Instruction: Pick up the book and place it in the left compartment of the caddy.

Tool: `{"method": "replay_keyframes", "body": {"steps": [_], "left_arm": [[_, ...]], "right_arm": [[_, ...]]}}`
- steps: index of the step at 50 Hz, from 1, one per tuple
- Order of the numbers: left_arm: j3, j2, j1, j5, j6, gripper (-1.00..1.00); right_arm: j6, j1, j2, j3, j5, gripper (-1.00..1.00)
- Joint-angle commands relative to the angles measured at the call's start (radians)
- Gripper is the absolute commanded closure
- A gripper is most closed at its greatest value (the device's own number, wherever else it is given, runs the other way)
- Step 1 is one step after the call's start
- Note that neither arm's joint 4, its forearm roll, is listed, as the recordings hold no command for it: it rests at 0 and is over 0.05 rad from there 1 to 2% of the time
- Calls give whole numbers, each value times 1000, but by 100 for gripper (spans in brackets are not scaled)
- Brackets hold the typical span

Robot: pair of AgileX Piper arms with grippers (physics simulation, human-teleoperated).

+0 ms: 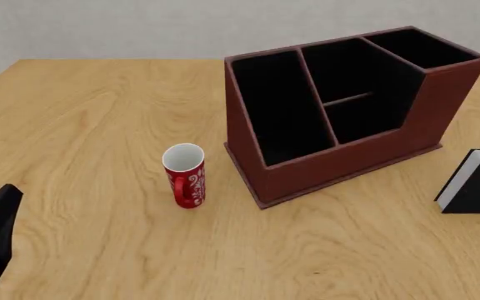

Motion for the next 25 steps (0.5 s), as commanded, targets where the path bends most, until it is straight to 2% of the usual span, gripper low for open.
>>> {"method": "replay_keyframes", "body": {"steps": [1,2,5,8,10,16,19,20,21,23,24,25], "left_arm": [[-9,0,-14,1,4,-100],[-11,0,-15,4,3,-100],[-15,0,-17,6,5,-100],[-18,0,-20,10,7,-100],[-20,0,-21,13,11,-100],[-43,0,-30,31,22,-100],[-56,0,-34,41,24,-100],[-62,0,-35,52,4,-100],[-67,0,-35,55,2,-100],[-71,0,-39,54,16,-100],[-72,0,-40,55,17,-100],[-73,0,-40,55,21,-100]], "right_arm": [[-208,-42,37,-26,80,-100],[-204,-44,53,-37,77,-100],[-254,-55,74,-39,82,-100],[-271,-59,97,-48,71,-100],[-312,-73,117,-38,64,-100],[-391,-100,187,-7,-5,-100],[-390,-97,238,-21,-34,-100],[-439,-120,248,9,-63,-100],[-452,-125,257,18,-72,-100],[-431,-104,289,-1,-81,-100],[-438,-111,304,1,-94,-100],[-471,-118,311,18,-100,-100]]}}
